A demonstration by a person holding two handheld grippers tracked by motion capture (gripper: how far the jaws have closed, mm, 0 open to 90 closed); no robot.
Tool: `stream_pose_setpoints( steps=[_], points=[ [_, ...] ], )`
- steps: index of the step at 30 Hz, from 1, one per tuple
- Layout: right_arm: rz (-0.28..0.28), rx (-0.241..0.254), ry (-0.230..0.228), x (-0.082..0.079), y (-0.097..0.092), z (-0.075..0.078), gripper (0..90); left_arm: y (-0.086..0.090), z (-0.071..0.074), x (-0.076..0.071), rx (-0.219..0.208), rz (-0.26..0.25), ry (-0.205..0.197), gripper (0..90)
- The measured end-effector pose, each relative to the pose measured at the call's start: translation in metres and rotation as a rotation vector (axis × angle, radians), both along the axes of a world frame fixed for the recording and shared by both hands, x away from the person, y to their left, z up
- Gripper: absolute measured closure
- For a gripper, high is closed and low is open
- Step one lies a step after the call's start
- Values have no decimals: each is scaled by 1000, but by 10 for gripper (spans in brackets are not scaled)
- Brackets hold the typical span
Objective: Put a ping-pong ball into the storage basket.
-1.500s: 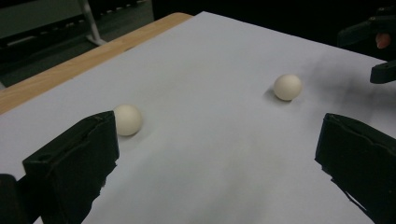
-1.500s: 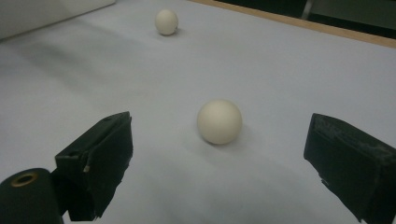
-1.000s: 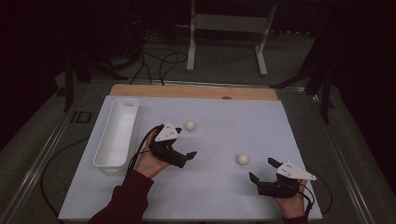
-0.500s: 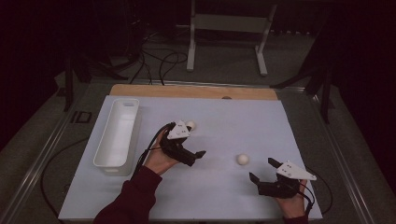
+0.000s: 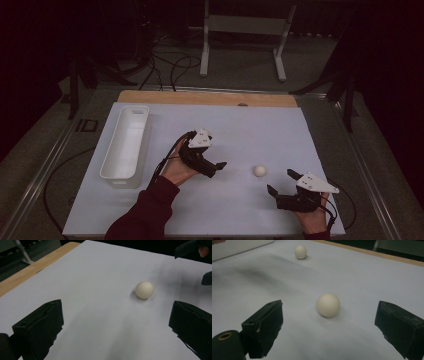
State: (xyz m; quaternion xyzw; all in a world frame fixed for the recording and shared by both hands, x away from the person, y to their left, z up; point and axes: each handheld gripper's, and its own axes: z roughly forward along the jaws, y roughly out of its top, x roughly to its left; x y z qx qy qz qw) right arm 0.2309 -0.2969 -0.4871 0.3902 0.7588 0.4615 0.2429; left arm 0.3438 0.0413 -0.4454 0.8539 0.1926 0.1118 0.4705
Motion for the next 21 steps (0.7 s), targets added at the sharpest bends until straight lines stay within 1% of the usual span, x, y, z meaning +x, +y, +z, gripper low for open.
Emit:
stream_pose_setpoints(
  steps=[2,3,4,6,7,11,12,21],
  points=[
    [-1,1,-2,0,0,0,79,-6,-1,1,9,-9,-2,0],
    [-1,1,-4,0,-1,0,79,-6,-1,1,9,-9,-2,0],
    [-1,2,-2,0,-1,0,79,-10,-2,2,9,-13,1,0],
    [-2,1,-3,0,-1,0,79,-13,-2,2,9,-14,2,0],
    [-2,2,-4,0,-1,0,79,-17,-3,3,10,-21,2,0],
    [-5,2,-5,0,-1,1,79,-20,-4,4,15,-27,2,0],
    [-4,1,-9,0,-2,1,79,-24,-6,5,17,-29,6,0],
    [-7,4,-8,-1,-3,1,79,-35,-11,8,26,-42,27,0]
  ],
)
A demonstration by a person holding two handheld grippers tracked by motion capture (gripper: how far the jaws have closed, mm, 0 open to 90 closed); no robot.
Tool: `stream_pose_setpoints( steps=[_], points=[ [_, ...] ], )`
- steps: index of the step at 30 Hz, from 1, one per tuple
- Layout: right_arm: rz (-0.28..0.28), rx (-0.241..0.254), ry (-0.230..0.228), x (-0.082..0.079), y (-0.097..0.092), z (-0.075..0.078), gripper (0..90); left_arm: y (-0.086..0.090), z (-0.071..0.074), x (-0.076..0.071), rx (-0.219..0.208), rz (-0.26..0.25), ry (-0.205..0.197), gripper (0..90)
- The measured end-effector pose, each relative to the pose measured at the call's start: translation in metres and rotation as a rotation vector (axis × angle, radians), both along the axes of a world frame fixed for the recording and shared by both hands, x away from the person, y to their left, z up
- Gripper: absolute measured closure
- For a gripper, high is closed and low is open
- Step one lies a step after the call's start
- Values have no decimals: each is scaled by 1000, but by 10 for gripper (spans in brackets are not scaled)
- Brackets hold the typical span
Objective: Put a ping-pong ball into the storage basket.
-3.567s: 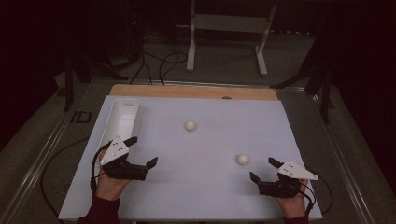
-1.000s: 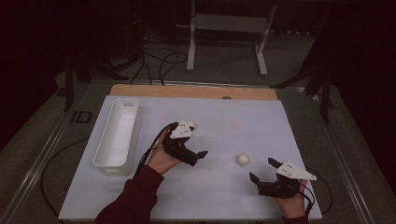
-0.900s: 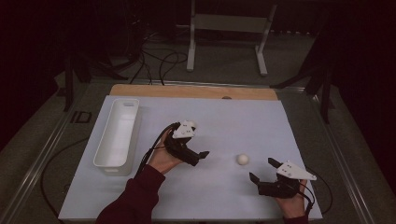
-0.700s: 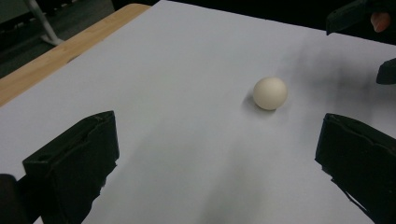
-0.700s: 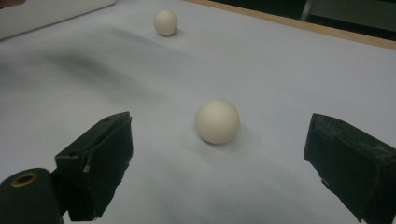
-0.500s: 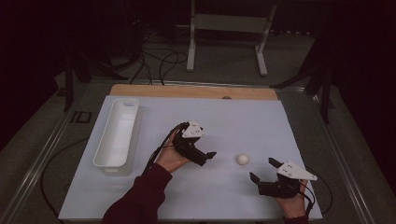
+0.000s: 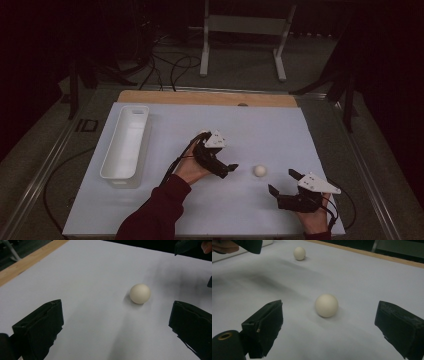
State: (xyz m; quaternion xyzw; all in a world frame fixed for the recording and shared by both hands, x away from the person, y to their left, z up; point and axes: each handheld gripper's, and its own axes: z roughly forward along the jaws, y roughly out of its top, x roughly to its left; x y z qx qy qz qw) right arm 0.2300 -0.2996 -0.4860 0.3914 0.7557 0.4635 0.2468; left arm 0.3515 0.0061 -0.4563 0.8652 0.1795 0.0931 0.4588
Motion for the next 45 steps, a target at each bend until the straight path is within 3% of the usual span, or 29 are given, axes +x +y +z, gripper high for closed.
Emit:
stream_pose_setpoints(
  steps=[45],
  points=[
    [-7,-4,-10,-2,-6,0,79,-54,-13,7,45,-54,52,0]
  ],
)
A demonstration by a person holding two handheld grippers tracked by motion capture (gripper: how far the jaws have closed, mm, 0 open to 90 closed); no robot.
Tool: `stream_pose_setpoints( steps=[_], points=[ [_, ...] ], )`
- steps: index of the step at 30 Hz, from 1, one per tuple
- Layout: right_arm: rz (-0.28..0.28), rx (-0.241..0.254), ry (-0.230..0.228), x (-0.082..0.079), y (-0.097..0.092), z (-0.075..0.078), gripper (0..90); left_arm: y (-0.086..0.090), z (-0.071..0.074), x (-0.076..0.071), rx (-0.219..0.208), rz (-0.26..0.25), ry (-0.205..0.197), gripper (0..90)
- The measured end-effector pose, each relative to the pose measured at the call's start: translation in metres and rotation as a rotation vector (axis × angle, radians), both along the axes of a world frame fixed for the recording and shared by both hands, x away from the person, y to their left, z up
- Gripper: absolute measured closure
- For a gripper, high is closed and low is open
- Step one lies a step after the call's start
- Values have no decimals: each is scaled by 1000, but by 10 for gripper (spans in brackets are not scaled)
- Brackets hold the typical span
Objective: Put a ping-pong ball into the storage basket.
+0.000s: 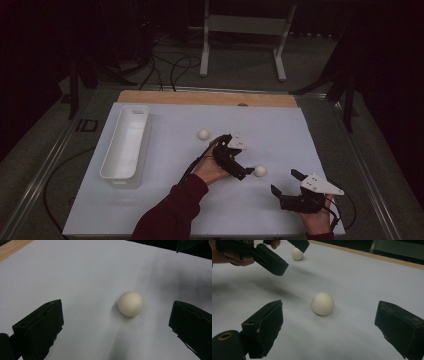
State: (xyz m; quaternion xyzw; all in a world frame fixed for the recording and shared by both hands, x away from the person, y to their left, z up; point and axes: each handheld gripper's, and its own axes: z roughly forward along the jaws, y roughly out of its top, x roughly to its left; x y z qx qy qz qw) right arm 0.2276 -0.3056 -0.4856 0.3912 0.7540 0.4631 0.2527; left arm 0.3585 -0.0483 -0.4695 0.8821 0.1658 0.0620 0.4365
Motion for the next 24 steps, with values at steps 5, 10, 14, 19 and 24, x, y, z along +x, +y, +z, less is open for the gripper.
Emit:
stream_pose_setpoints(
  steps=[5,10,14,19,24],
  points=[
    [-1,0,1,-1,-1,0,79,-5,0,1,7,-7,2,0],
    [-1,-1,1,-1,-2,0,79,-11,-2,1,16,-9,12,0],
    [-1,-1,0,-1,-2,1,79,-14,-4,1,19,-12,19,0],
    [-1,0,-1,-1,-1,1,79,-19,-6,0,24,-21,22,0],
    [3,-2,0,-1,-1,0,79,-24,-8,0,37,-29,18,0]
  ],
)
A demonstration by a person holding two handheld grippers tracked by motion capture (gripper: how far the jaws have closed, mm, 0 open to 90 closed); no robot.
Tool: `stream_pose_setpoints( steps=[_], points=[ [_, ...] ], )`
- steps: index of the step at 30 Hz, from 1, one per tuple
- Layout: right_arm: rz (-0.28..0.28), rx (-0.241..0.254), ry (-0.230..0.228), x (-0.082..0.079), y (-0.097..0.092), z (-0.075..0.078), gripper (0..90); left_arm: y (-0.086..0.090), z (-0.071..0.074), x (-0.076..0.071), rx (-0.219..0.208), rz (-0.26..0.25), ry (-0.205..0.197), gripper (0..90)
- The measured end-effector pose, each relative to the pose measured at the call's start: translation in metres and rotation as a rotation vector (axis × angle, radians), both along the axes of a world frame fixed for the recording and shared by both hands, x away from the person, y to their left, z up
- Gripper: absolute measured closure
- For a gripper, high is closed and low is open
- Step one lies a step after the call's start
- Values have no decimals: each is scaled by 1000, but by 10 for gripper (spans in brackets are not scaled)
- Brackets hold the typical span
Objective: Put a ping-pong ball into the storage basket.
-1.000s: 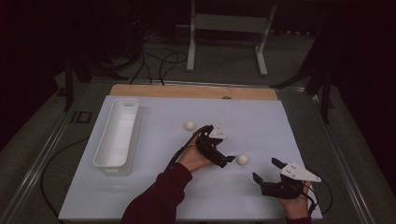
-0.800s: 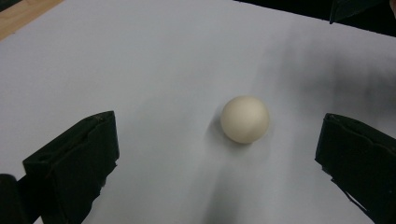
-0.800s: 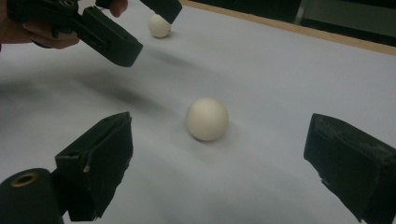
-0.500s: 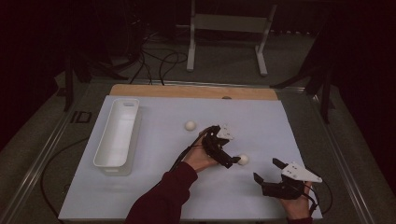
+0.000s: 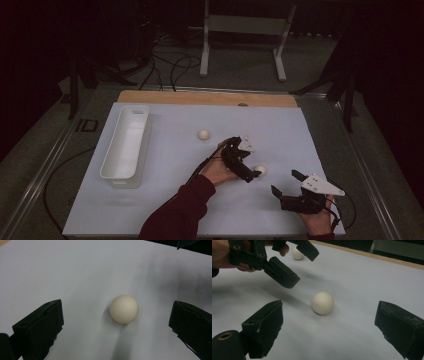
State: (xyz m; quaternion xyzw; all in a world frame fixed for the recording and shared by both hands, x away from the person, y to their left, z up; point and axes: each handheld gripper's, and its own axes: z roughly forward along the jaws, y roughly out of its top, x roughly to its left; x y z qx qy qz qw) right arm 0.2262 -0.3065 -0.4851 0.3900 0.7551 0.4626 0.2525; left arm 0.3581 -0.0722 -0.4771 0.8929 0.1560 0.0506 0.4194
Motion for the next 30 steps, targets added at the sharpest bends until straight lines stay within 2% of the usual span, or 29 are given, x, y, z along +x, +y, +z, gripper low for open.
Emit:
stream_pose_setpoints(
  steps=[7,30],
  points=[
    [1,1,-2,-1,0,0,79,-4,-1,0,3,-5,-2,0],
    [6,-2,4,0,1,0,79,-17,-9,-2,20,-28,42,8]
  ],
)
